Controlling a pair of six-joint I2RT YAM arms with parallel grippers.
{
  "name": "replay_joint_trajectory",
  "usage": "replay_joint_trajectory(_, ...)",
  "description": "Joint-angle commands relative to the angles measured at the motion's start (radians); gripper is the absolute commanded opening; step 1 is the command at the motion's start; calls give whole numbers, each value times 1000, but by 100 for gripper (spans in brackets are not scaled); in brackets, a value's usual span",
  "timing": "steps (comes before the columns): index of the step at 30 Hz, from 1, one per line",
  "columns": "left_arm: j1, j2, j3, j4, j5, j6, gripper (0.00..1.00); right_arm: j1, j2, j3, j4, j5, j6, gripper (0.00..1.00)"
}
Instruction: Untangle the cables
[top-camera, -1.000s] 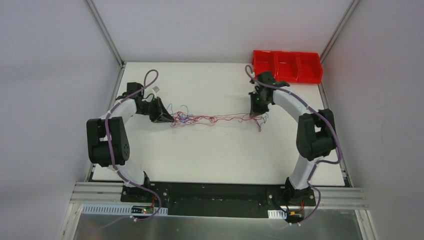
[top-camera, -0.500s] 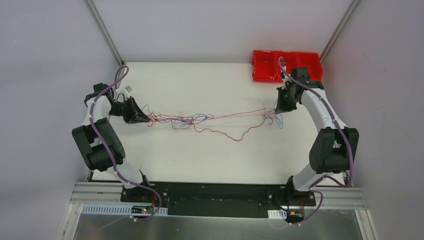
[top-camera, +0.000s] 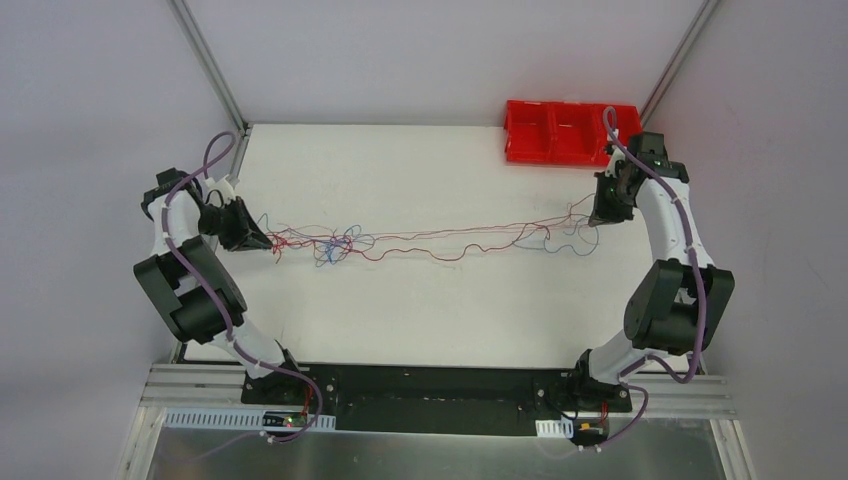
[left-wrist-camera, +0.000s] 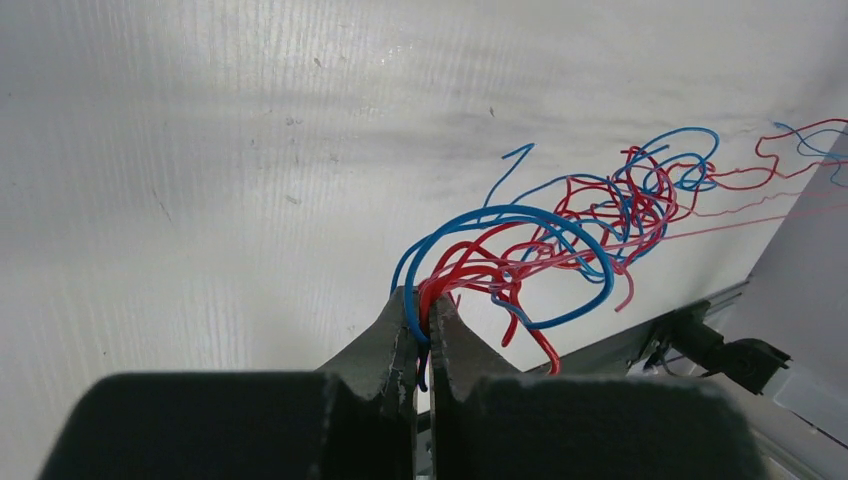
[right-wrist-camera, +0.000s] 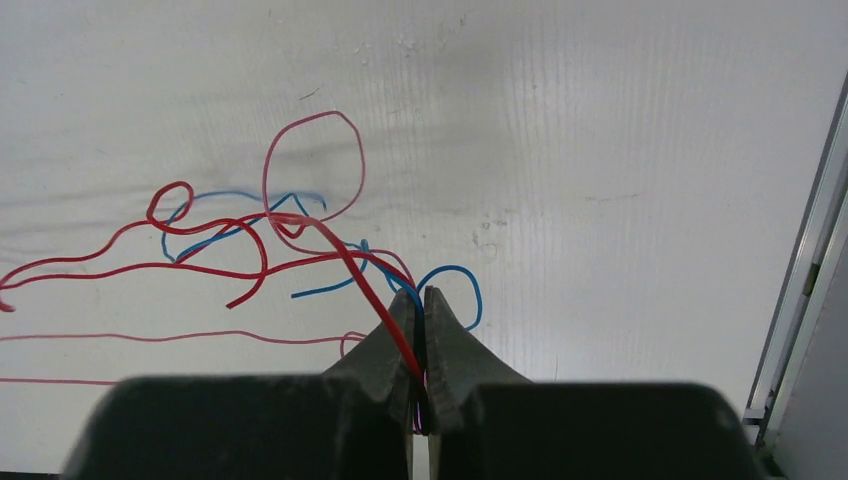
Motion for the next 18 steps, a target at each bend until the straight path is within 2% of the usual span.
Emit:
replay_joint_trajectory(1,66,35,70,-8,-127,88,0,-74,-46,86,-12,54,-61,0)
replay_joint_trajectory(10,122,89,121,-11,-225,148,0,-162,-34,159,-31,31,-76,0)
replay_joint_trajectory(18,121,128,136,-81,-98,197,0,-178,-30,184,-80,-73,-50,0)
